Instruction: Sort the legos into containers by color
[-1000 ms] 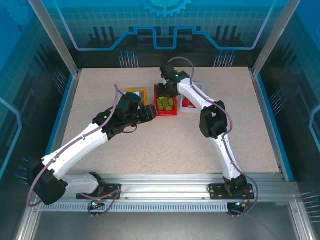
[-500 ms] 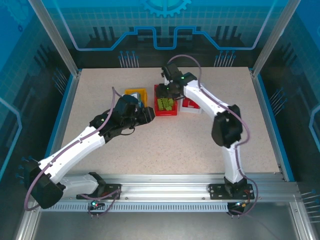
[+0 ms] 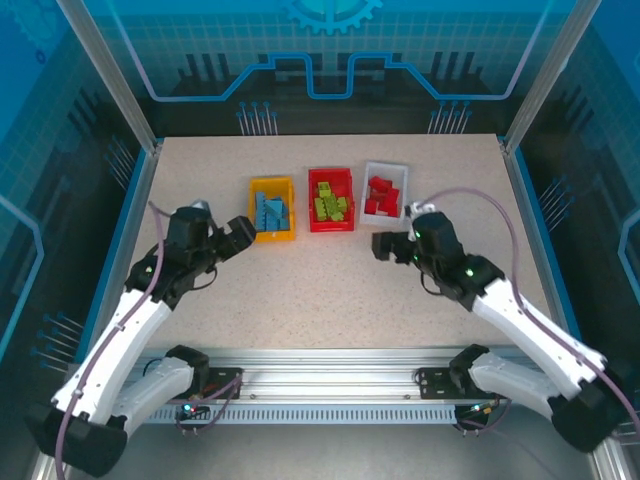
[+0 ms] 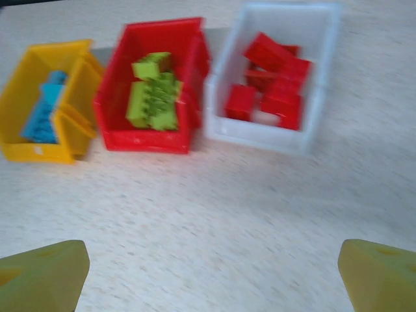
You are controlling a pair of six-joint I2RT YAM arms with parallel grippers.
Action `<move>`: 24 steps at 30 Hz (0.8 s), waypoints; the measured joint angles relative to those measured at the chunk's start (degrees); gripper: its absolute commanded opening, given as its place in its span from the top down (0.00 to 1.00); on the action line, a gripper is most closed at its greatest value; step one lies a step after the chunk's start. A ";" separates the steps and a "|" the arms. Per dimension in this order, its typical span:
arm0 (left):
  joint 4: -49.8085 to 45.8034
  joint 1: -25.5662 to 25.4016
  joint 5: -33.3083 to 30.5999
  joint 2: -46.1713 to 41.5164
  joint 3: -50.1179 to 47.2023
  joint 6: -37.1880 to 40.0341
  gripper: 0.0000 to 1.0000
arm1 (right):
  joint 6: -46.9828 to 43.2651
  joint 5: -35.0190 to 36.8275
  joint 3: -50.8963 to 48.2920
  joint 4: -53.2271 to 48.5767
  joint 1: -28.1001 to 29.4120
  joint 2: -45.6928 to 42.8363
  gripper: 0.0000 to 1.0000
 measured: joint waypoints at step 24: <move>57.42 3.98 -29.35 20.35 -29.38 32.94 0.01 | -19.19 6.32 -30.23 45.62 -23.93 8.94 0.00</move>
